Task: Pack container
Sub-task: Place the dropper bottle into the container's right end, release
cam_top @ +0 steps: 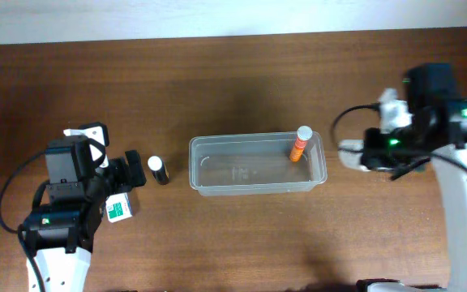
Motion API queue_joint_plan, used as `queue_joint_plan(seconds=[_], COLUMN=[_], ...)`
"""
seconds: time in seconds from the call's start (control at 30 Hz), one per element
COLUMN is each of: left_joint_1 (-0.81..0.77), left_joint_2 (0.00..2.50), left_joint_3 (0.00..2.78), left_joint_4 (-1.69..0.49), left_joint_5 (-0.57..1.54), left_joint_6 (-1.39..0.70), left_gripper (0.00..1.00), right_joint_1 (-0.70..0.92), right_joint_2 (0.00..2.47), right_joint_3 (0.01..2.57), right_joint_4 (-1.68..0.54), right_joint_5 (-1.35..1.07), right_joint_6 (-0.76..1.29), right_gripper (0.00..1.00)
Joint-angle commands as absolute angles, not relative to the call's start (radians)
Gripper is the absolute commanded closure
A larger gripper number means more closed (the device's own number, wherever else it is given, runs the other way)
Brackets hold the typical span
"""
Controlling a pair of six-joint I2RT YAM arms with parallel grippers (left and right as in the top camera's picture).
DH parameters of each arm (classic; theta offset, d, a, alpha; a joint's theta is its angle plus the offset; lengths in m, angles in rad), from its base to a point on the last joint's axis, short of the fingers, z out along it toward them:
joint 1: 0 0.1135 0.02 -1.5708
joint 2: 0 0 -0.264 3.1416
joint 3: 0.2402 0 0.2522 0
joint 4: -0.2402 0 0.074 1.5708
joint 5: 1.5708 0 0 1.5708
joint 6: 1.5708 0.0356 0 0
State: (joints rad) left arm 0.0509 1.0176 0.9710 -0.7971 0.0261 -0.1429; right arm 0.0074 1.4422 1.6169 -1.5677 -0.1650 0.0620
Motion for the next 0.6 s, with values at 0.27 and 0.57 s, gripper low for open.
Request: queue_joint_plan(seconds=[0.27, 0.57], left_joint_1=[0.049, 0.049], left_joint_2=[1.019, 1.019], left_joint_3=[0.994, 0.994], left_joint_4=[-0.794, -0.797], left_joint_5=[0.019, 0.019], left_joint_6=[-0.137, -0.137], left_gripper=[0.01, 0.01], right_joint_1=[0.197, 0.196], right_joint_2=[1.559, 1.686], right_joint_3=[1.618, 1.545], right_joint_4=[-1.506, -1.412], right_joint_5=[-0.173, -0.173], right_joint_6=[0.114, 0.113], right_gripper=[0.91, 0.91])
